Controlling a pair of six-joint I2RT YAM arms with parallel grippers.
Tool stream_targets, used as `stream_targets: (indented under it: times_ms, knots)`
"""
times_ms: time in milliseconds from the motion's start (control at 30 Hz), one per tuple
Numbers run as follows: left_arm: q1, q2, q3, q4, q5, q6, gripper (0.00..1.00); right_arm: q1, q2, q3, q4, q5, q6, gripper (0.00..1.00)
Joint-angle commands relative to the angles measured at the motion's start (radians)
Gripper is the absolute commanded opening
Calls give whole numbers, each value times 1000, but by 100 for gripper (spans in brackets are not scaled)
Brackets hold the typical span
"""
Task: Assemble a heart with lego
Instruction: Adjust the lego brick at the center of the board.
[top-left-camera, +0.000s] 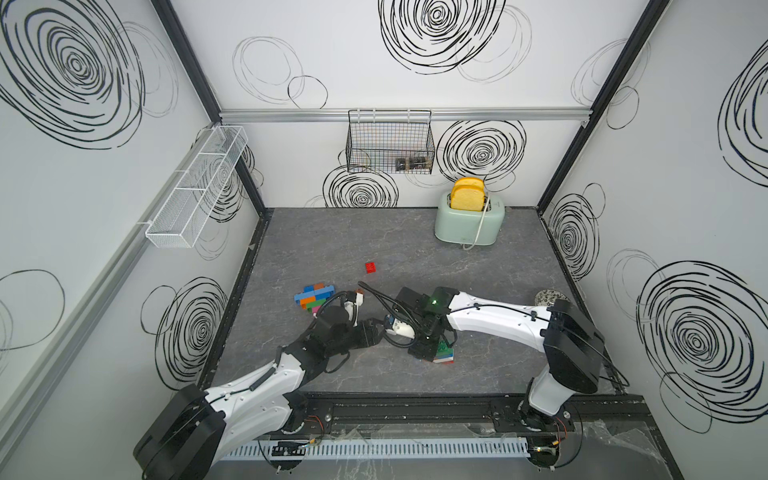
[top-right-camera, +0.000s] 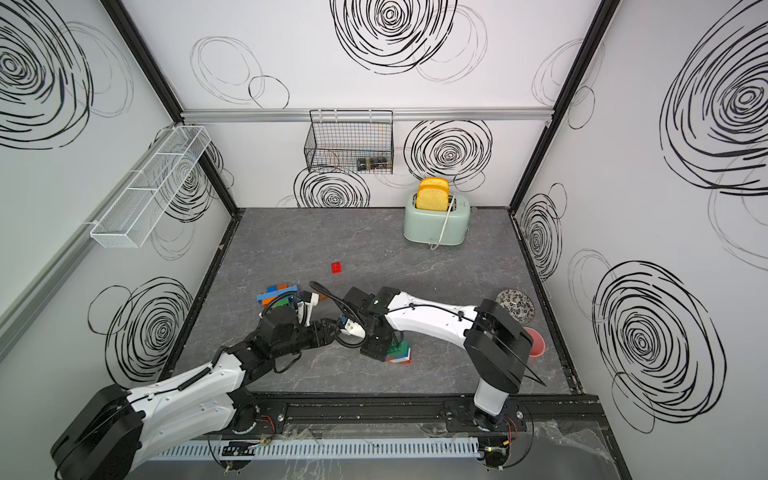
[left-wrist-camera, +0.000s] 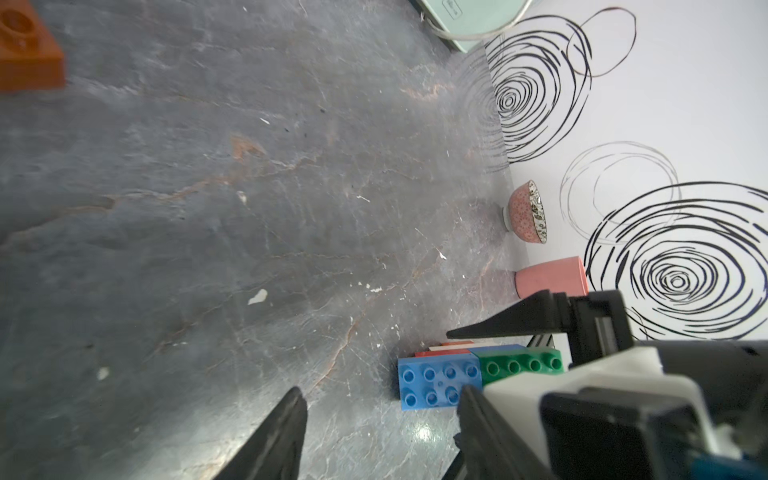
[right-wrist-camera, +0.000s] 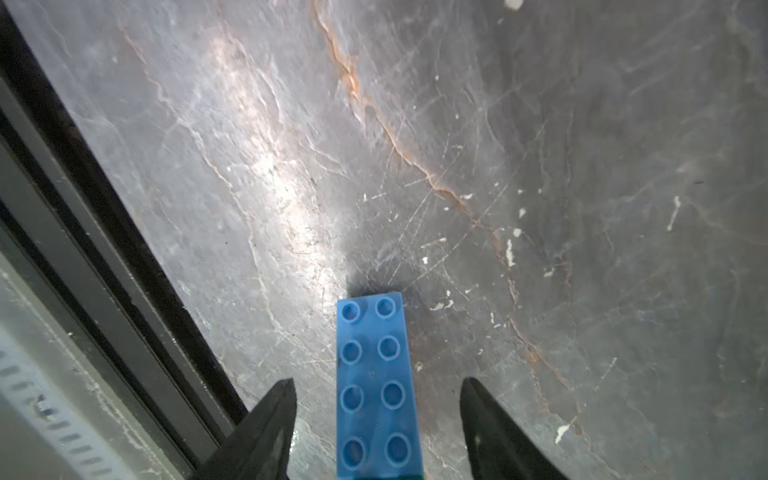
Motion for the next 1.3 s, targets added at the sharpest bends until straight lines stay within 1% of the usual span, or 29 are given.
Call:
stream_targets:
  times_ms: [0, 100, 233, 333, 500, 667, 833, 1100, 1267]
  knots:
    - [27, -32, -26, -2, 19, 8, 63, 9, 28, 61, -134, 40, -11, 67]
    - [44, -40, -43, 7, 35, 7, 63, 13, 56, 73, -167, 40, -4, 67]
    - [56, -39, -48, 14, 49, 10, 63, 13, 72, 43, -176, 34, 6, 67]
    - [58, -30, -50, 19, 55, 12, 64, 14, 66, 24, -173, 20, 10, 67]
    - [59, -20, -49, 34, 54, 3, 64, 14, 54, -17, -154, 49, 9, 66]
    - [58, -15, -58, 50, 51, -6, 64, 14, 46, -36, -143, 46, 10, 59]
    - [58, -2, -58, 63, 52, -8, 64, 13, 35, -40, -143, 41, 13, 47]
    - [58, 4, -55, 65, 48, -9, 64, 13, 29, -21, -138, 50, 14, 40]
    - [59, -5, -57, 59, 42, -12, 64, 13, 25, -10, -138, 56, 14, 33]
